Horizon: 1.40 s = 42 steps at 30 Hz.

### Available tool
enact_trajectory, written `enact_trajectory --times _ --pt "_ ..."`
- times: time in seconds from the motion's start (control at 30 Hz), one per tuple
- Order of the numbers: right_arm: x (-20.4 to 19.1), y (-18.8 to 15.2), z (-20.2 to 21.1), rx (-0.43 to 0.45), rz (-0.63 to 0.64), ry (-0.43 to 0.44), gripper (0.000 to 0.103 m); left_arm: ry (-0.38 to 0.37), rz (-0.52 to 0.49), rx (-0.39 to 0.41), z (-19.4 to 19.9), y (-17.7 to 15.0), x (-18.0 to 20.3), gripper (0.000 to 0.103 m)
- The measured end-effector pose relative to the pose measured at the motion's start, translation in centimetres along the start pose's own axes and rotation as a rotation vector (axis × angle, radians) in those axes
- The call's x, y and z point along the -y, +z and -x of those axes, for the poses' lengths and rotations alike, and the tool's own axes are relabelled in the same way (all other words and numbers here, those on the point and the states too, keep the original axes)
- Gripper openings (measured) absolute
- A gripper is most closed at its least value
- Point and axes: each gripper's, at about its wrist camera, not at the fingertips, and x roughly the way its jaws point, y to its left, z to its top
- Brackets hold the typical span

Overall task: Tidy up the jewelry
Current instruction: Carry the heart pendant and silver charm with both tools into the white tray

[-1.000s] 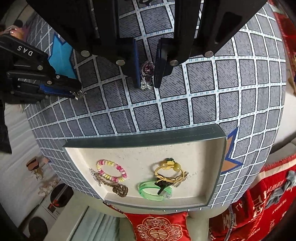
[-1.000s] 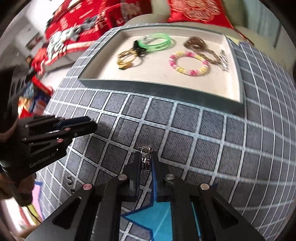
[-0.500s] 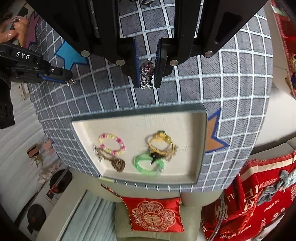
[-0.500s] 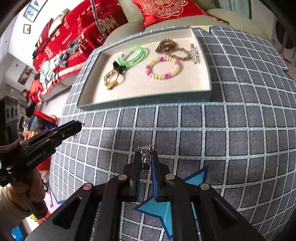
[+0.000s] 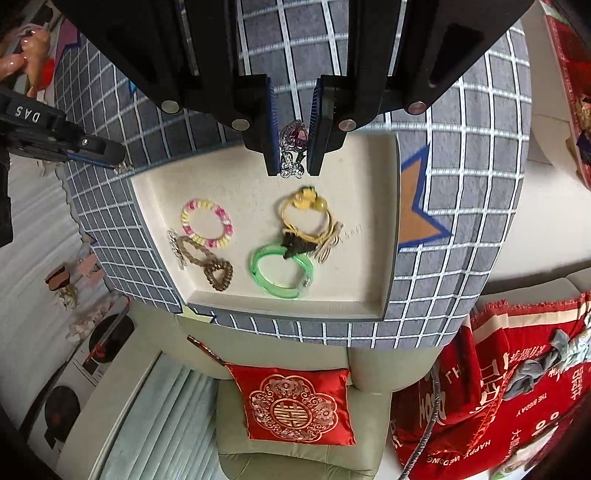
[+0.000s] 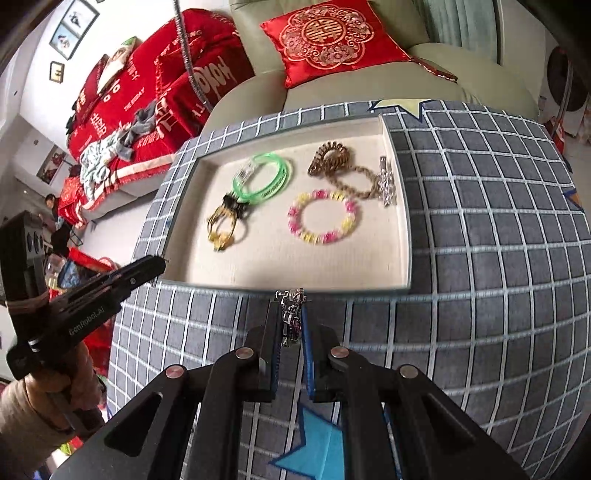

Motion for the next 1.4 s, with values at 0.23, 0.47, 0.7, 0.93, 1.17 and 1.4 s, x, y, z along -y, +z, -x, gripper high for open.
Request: enact_trajectory --times 0.23,0.47,0.7,0.93,1.17,1.4 --pt "1.0 2.8 -1.9 0.006 -0.043 0.001 0.011 0.025 0.009 -0.015 -2.3 1.4 -0.3 0.030" --pt "1.9 4.1 -4.6 -0.033 -0.050 -0.022 0.011 0.045 0.000 -0.061 -4.4 1.7 -0.6 0.030" --pt "2.7 4.3 -6.9 -0.075 -0.055 -0.049 0.011 0.066 -0.006 -0.111 -6.7 1.7 -0.9 0.030" --pt "3.3 4.9 -8.3 -0.082 -0.057 -0.084 0.011 0.097 0.000 -0.118 -8.1 1.7 -0.8 0.030" --pt "3.4 5.7 -8.7 -0.059 -0.044 -0.101 0.011 0.140 -0.002 -0.103 -8.5 2.0 -0.3 0.030" --pt "3.5 4.9 -8.8 -0.074 -0.039 -0.118 0.012 0.166 -0.025 -0.106 -8.6 1.4 0.2 0.030"
